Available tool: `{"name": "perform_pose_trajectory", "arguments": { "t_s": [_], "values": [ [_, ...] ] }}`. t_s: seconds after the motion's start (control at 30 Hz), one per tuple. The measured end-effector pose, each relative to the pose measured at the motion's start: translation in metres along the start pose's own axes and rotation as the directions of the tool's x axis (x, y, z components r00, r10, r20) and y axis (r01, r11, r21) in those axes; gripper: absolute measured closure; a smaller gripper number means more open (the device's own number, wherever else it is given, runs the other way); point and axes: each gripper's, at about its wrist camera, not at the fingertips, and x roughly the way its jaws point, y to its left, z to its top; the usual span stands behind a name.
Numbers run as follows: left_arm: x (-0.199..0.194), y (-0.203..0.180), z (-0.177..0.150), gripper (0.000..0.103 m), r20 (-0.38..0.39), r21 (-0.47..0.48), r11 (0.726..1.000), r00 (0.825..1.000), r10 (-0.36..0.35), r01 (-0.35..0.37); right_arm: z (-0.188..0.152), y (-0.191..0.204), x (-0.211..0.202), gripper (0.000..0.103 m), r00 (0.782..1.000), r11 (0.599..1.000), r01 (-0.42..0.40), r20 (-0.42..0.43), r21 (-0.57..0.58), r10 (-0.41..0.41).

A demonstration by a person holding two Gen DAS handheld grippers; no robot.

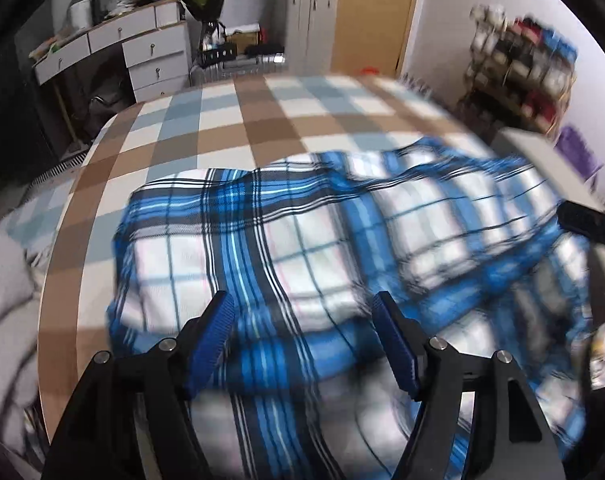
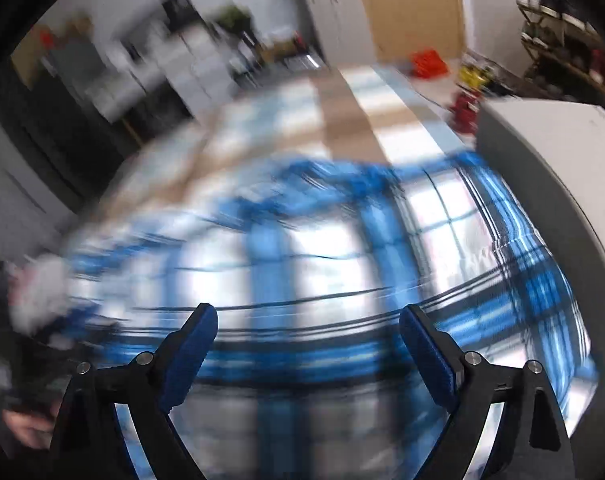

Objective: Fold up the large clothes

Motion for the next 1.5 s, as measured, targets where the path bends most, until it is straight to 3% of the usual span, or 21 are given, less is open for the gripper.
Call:
{"name": "perform_pose_trajectory", "arguments": {
  "t_s": [0.07, 0.17, 0.3, 0.37, 0.43, 0.53, 0.63, 0.8, 1.23, 1.37, 1.47, 1.5],
  "values": [
    [-0.014, -0.004, -0.011, 0.035, 0.012, 0.005, 1.000, 1.000, 0.002, -0.002, -0.023, 0.008, -0.022, 0.002, 0.999, 1.000, -0.028, 0.037, -0.009, 0.028],
    [-0.007, -0.008, -0.022, 0.033, -0.023, 0.011, 1.000, 1.000, 0.007, -0.006, -0.050, 0.004, -0.027, 0.001, 0.992, 0.992, 0.123, 0.023, -0.009, -0.123],
    [0.031, -0.013, -0.008, 0.033, -0.102, 0.053, 0.997, 0.993, 0.068, -0.062, -0.040, -0.033, 0.002, 0.002, 0.983, 0.977, 0.160, -0.112, 0.138, -0.145],
    [0.049, -0.008, 0.001, 0.030, -0.150, 0.038, 0.998, 0.987, 0.060, -0.055, -0.028, -0.042, 0.015, 0.002, 0.976, 0.972, 0.186, -0.145, 0.144, -0.165],
    [0.058, -0.001, 0.007, 0.018, -0.172, 0.006, 0.999, 0.984, 0.045, -0.045, -0.014, -0.047, 0.036, 0.002, 0.963, 0.969, 0.215, -0.193, 0.118, -0.190],
    [0.072, 0.005, 0.016, 0.010, -0.186, -0.022, 0.999, 0.982, 0.028, -0.032, 0.001, -0.038, 0.058, 0.000, 0.939, 0.965, 0.261, -0.236, 0.018, -0.249],
    [0.081, 0.007, 0.025, 0.007, -0.193, -0.010, 1.000, 0.981, 0.023, -0.025, 0.010, -0.024, 0.077, 0.000, 0.915, 0.950, 0.301, -0.254, -0.087, -0.313],
    [0.097, 0.015, 0.046, 0.004, -0.200, -0.016, 0.999, 0.979, 0.036, -0.040, 0.026, -0.017, 0.103, 0.000, 0.905, 0.936, 0.311, -0.251, -0.166, -0.345],
    [0.144, 0.042, 0.111, 0.003, -0.246, -0.026, 0.996, 0.967, 0.074, -0.083, 0.098, -0.021, 0.167, 0.000, 0.912, 0.941, 0.284, -0.250, -0.184, -0.325],
    [0.152, 0.050, 0.127, 0.003, -0.261, -0.041, 0.997, 0.964, 0.058, -0.071, 0.123, -0.025, 0.186, 0.000, 0.927, 0.953, 0.267, -0.234, -0.142, -0.294],
    [0.138, 0.054, 0.124, 0.003, -0.254, -0.079, 0.996, 0.967, 0.019, -0.040, 0.131, -0.030, 0.182, 0.000, 0.947, 0.973, 0.209, -0.231, -0.094, -0.226],
    [0.121, 0.055, 0.116, 0.003, -0.232, -0.091, 0.996, 0.973, 0.001, -0.023, 0.130, -0.035, 0.168, 0.000, 0.966, 0.990, 0.131, -0.219, -0.045, -0.138]
  ]
}}
